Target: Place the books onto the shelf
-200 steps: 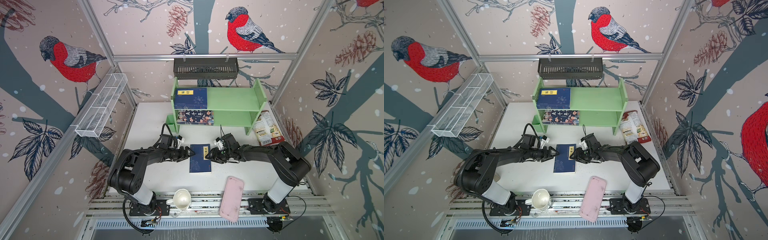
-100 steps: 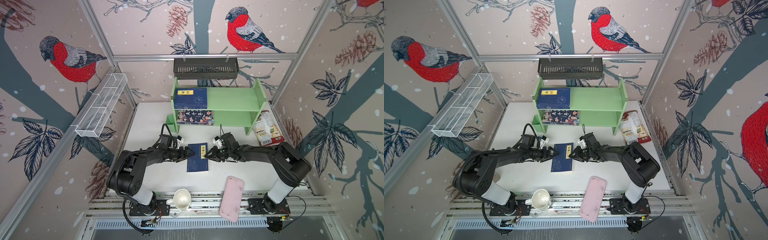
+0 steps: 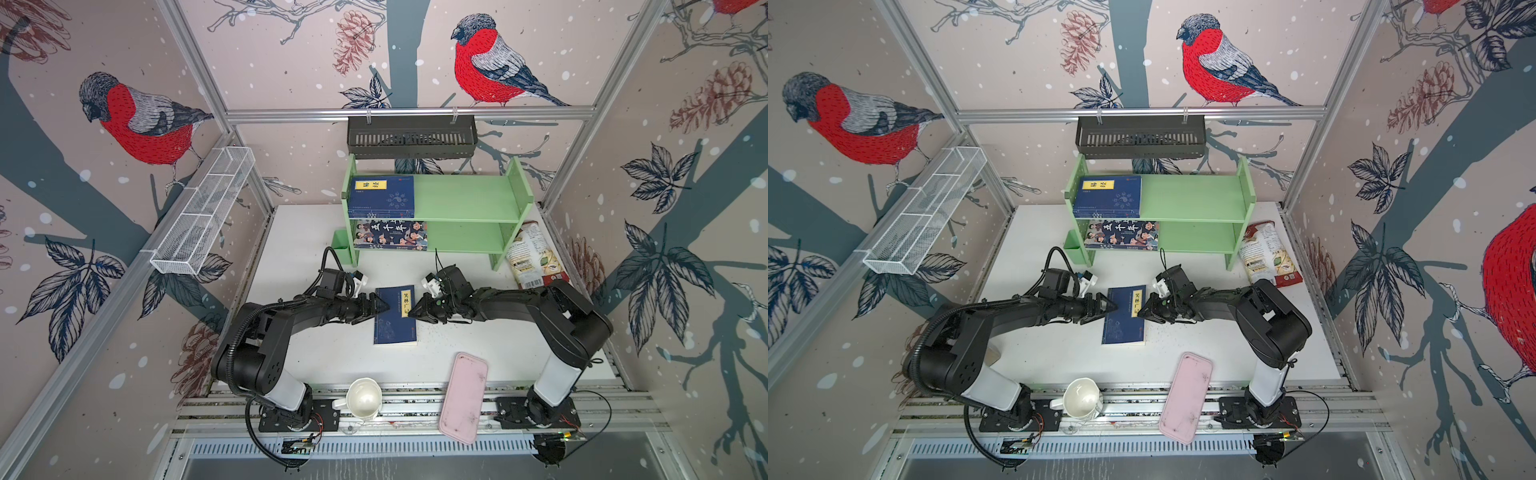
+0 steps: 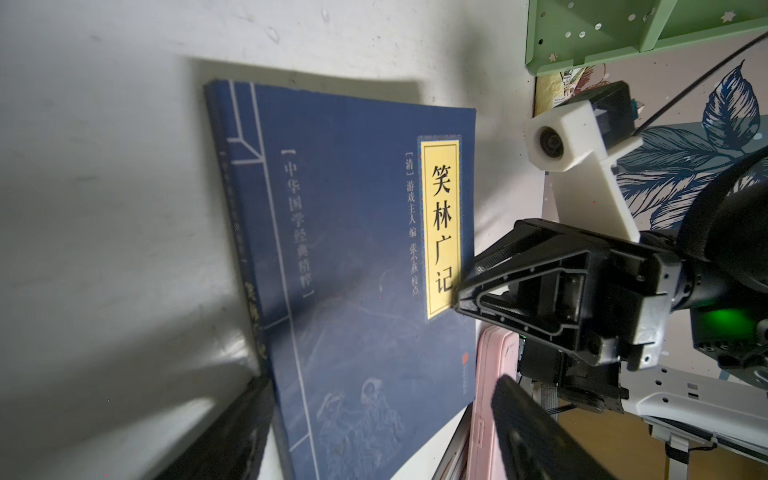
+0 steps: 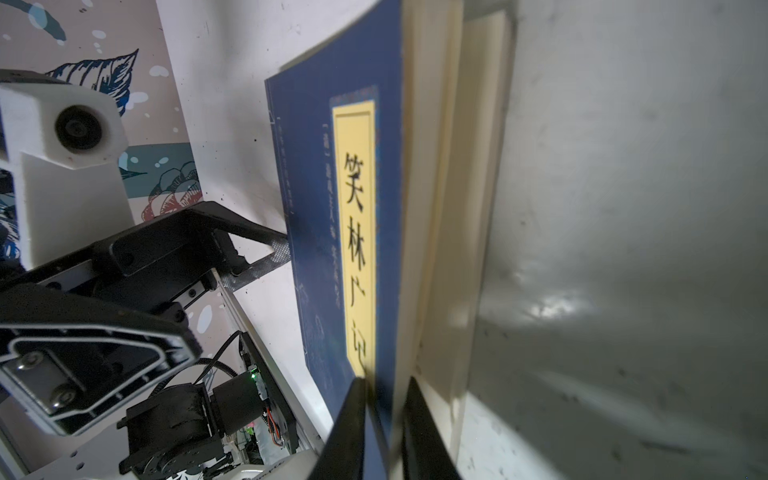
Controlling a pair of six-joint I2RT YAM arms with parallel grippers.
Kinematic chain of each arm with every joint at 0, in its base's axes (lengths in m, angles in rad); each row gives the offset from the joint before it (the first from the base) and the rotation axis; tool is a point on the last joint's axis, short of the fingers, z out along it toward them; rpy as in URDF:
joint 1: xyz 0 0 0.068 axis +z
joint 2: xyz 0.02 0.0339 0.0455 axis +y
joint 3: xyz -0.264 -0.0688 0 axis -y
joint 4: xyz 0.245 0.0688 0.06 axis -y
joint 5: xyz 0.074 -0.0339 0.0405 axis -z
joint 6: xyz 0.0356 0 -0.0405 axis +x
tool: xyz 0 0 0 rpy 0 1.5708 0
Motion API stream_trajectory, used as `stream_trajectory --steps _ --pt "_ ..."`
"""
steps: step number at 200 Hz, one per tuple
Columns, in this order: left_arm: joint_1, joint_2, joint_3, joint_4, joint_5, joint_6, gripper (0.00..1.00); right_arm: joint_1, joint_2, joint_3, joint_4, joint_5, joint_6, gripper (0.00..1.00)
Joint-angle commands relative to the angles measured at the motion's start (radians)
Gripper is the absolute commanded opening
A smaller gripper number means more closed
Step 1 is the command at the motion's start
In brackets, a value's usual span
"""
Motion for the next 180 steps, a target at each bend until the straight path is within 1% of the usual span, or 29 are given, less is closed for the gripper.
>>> stream_trajectory --steps 1,12,19,63,81,132,156,180 --pt "0.002 -0.005 0.002 0.003 0.008 0.006 0.83 0.004 0.002 0.015 -0.023 0.02 -0.036 0.12" --pt "0.003 -0.01 0.002 -0.002 0.004 0.008 0.83 0.004 -0.007 0.017 -0.029 0.022 -0.042 0.05" --pt "0.003 -0.013 0.004 -0.006 0.003 0.011 0.83 0.004 -0.016 0.017 -0.031 0.023 -0.043 0.04" --pt "0.018 -0.07 0.019 -0.037 -0.017 0.034 0.83 -0.002 -0.089 0.037 -0.08 0.021 -0.09 0.02" --pt "0.029 -0.108 0.017 -0.043 -0.013 0.037 0.84 -0.012 -0.115 0.038 -0.082 -0.004 -0.098 0.01" --pt "0.088 -0.193 -0.003 -0.05 0.013 0.036 0.8 -0.039 -0.164 0.043 -0.08 -0.067 -0.115 0.0" --pt "0.094 -0.206 -0.031 -0.023 0.022 0.032 0.79 -0.046 -0.179 0.057 -0.09 -0.088 -0.123 0.0" --pt "0.094 -0.187 -0.048 0.021 0.049 0.009 0.79 -0.045 -0.202 0.07 -0.099 -0.108 -0.127 0.0"
